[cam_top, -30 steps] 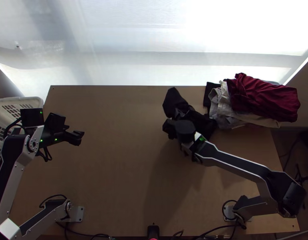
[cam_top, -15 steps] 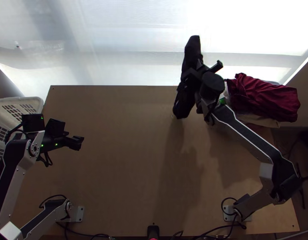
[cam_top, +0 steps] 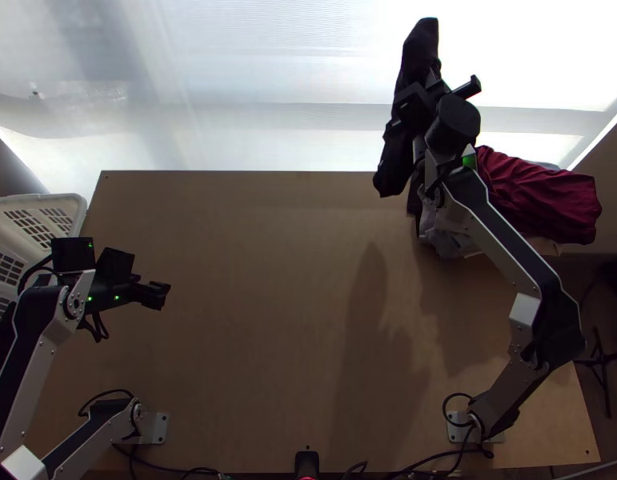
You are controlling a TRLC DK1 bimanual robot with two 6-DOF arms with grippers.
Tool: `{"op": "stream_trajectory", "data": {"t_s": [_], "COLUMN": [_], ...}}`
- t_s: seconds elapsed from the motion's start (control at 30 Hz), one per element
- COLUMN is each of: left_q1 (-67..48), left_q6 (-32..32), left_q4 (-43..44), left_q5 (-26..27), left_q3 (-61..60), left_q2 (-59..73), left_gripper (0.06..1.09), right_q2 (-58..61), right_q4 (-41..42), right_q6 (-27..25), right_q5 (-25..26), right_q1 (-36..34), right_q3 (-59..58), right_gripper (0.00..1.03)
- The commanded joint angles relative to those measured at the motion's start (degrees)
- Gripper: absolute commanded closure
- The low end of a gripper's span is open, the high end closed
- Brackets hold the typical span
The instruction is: Fold the t-shirt
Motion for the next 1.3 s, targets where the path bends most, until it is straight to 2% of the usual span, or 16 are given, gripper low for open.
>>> {"op": "stream_trajectory", "data": {"t_s": [0.0,0.27,0.47,0.67,1.0,1.27], "left_q1": [0.09,-0.35,-2.81,-4.65,-5.80,-6.94], "left_q6": [0.52,0.52,-1.06,-3.08,-2.90,-2.73], "left_q4": [0.29,0.20,0.29,0.11,0.55,0.73], "left_q5": [-0.09,-0.97,-3.25,-4.48,-6.06,-6.24], "left_q3": [-0.86,-1.56,-1.21,-1.30,-1.39,-1.30], "left_q2": [0.33,0.24,0.50,0.59,2.53,3.67], "left_gripper": [0.12,0.12,0.12,0.12,0.12,0.12], "right_q2": [3.37,1.53,-1.20,-6.29,-12.09,-15.08], "right_q4": [-0.76,-4.62,-5.15,-6.03,-5.41,-5.59], "right_q6": [2.11,8.61,14.24,20.39,23.03,26.11], "right_q5": [-0.04,-0.83,-4.08,-9.71,-19.38,-21.40], "right_q1": [-2.70,-9.12,-15.62,-23.88,-38.74,-46.29], "right_q3": [5.40,2.76,-3.57,-12.97,-18.95,-26.33], "right_gripper": [1.00,1.00,1.00,1.00,1.00,1.00]}}
